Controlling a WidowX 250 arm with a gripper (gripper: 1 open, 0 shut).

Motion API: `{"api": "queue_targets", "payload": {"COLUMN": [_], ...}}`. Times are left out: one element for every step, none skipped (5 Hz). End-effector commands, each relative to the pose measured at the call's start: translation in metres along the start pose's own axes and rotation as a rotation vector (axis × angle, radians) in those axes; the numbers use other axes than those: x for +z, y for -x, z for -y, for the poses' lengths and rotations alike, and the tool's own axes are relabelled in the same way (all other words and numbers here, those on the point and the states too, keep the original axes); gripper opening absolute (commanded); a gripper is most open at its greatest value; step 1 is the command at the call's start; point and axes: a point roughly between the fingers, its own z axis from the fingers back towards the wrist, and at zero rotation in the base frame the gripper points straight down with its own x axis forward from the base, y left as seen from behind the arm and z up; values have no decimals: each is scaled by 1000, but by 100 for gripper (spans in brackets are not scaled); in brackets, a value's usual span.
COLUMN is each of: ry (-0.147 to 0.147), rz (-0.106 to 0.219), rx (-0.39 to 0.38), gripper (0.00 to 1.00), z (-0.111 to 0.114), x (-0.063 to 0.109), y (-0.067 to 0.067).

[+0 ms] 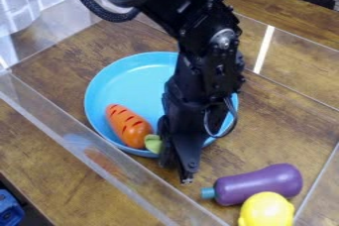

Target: Remove the carrot from the blue tray and put it on the table

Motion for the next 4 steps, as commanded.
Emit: {"api": "queue_targets", "payload": {"ry": [-5, -1, 3, 8], "rz": [54, 68, 84, 101], "rx": [26, 27, 28, 26], "gripper": [0, 0, 0, 0], "z": [-4, -3, -1, 1], "x": [15, 18, 21, 24], "y": [-1, -1, -2, -2]}}
